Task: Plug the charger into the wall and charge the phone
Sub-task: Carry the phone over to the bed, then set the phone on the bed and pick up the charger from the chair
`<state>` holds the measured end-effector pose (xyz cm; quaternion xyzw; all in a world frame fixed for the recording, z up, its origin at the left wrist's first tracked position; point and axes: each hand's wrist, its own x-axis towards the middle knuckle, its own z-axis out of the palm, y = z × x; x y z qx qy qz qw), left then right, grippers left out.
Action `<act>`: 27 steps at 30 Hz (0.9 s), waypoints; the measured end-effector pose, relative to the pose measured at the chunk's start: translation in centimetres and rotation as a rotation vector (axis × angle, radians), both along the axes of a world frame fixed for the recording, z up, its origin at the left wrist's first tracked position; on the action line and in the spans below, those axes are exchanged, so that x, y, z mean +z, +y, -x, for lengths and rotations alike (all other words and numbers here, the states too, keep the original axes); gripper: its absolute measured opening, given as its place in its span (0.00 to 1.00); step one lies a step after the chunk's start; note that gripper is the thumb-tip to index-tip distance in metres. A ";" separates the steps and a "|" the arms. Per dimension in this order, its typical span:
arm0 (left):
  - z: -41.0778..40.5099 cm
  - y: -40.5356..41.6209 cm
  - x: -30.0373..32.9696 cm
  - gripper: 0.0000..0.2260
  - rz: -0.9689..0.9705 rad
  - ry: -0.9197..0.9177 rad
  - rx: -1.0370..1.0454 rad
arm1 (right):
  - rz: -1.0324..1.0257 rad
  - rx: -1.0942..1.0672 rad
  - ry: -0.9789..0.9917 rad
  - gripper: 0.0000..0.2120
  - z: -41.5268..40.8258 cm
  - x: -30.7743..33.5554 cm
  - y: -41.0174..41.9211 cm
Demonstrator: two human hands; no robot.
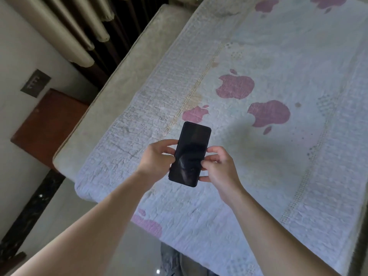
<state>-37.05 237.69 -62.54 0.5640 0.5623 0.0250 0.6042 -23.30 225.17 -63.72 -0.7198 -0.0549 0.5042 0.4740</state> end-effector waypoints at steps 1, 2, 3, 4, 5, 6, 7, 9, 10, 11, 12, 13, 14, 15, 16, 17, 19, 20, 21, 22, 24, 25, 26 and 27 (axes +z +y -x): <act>-0.2 0.4 -0.8 0.29 0.000 0.001 -0.002 | 0.006 -0.002 0.005 0.14 -0.2 -0.8 0.5; -0.5 0.8 -1.6 0.28 0.000 -0.001 0.001 | 0.013 -0.004 0.009 0.15 -0.5 -1.6 1.0; -0.6 1.1 -2.3 0.28 0.003 -0.002 0.007 | 0.023 -0.001 0.013 0.15 -0.6 -2.3 1.4; -0.7 1.4 -3.1 0.27 0.005 0.001 0.011 | 0.032 -0.001 0.017 0.15 -0.7 -3.0 1.8; -0.8 1.6 -3.7 0.27 0.007 0.008 0.012 | 0.040 -0.004 0.017 0.15 -0.8 -3.7 2.1; -0.9 1.8 -4.3 0.27 0.011 0.014 0.012 | 0.047 -0.008 0.016 0.15 -0.9 -4.2 2.4; -0.9 1.9 -5.0 0.26 0.016 0.021 0.012 | 0.055 -0.011 0.017 0.16 -0.8 -4.8 2.6; -1.0 2.5 -6.1 0.26 0.021 0.036 -0.002 | 0.070 -0.026 0.023 0.15 -0.8 -6.0 3.1; -1.1 2.9 -6.5 0.26 0.020 0.045 -0.013 | 0.077 -0.035 0.025 0.15 -0.6 -6.5 3.4; -1.1 3.3 -6.9 0.27 0.018 0.053 -0.025 | 0.083 -0.046 0.023 0.15 -0.4 -7.0 3.7; -1.2 3.7 -7.3 0.27 0.013 0.059 -0.038 | 0.087 -0.061 0.019 0.15 -0.3 -7.5 4.0; -1.4 4.0 -7.7 0.27 0.006 0.067 -0.050 | 0.092 -0.080 0.012 0.15 0.0 -8.0 4.3; -1.5 4.4 -8.0 0.28 -0.003 0.072 -0.064 | 0.097 -0.096 0.001 0.15 0.2 -8.4 4.6; -1.6 4.6 -8.2 0.29 -0.015 0.074 -0.085 | 0.105 -0.109 -0.012 0.16 0.4 -8.7 4.9; -1.6 4.8 -8.3 0.31 -0.030 0.071 -0.115 | 0.114 -0.114 -0.027 0.17 0.6 -9.1 5.1; -1.7 4.9 -8.4 0.31 -0.045 0.070 -0.151 | 0.127 -0.110 -0.052 0.17 0.8 -9.3 5.2; -1.7 5.0 -8.6 0.31 -0.066 0.089 -0.214 | 0.152 -0.102 -0.120 0.17 1.1 -9.6 5.5; -1.8 5.1 -8.7 0.31 -0.067 0.102 -0.227 | 0.154 -0.109 -0.143 0.16 1.2 -9.6 5.6; -1.8 5.2 -8.9 0.31 -0.061 0.110 -0.229 | 0.155 -0.117 -0.156 0.16 1.3 -9.6 5.6; -1.8 5.3 -9.1 0.31 -0.057 0.114 -0.231 | 0.161 -0.119 -0.172 0.16 1.4 -9.5 5.7; -1.8 5.5 -9.4 0.30 -0.070 0.119 -0.251 | 0.182 -0.101 -0.223 0.17 1.6 -9.1 5.8; -1.8 5.5 -9.4 0.28 -0.084 0.123 -0.264 | 0.188 -0.092 -0.247 0.17 1.7 -9.0 5.8; -1.8 5.6 -9.4 0.27 -0.097 0.125 -0.275 | 0.190 -0.089 -0.266 0.16 1.8 -8.8 5.8; -1.8 5.7 -9.5 0.27 -0.103 0.124 -0.284 | 0.191 -0.089 -0.280 0.16 2.0 -8.7 5.8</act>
